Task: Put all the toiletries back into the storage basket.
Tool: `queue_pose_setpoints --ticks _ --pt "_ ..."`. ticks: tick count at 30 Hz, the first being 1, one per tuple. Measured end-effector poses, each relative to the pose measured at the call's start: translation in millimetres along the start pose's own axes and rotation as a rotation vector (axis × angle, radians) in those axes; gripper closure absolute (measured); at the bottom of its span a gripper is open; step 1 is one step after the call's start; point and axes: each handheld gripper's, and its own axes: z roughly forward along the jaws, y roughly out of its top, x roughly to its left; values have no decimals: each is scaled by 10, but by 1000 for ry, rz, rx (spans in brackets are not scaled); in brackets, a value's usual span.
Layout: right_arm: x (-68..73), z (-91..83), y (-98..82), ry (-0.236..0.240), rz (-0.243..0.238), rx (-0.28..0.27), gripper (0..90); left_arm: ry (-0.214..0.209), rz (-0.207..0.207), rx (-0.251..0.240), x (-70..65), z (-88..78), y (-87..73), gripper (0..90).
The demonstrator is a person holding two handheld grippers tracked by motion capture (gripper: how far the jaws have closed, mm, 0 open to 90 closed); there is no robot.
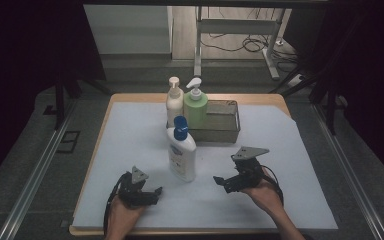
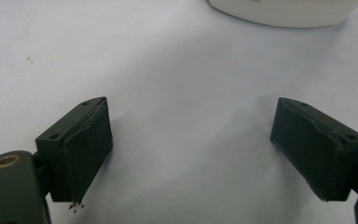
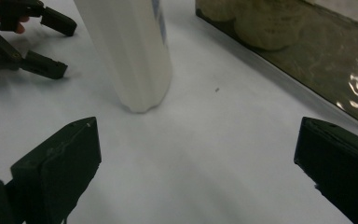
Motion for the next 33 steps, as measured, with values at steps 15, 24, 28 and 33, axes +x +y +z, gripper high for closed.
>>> queue_pose_setpoints --ticks 15,24,28,33 --pt "263 171 346 12 -88 3 56 -1 -4 -4 -2 3 -1 123" --pt "321 269 529 66 -52 -6 75 -1 -4 -4 -1 3 -1 123" --pt "355 308 610 76 -44 -11 82 -1 -4 -4 -1 3 -1 124" --pt "388 362 697 73 -37 -38 118 -1 -4 -4 -1 3 -1 124"
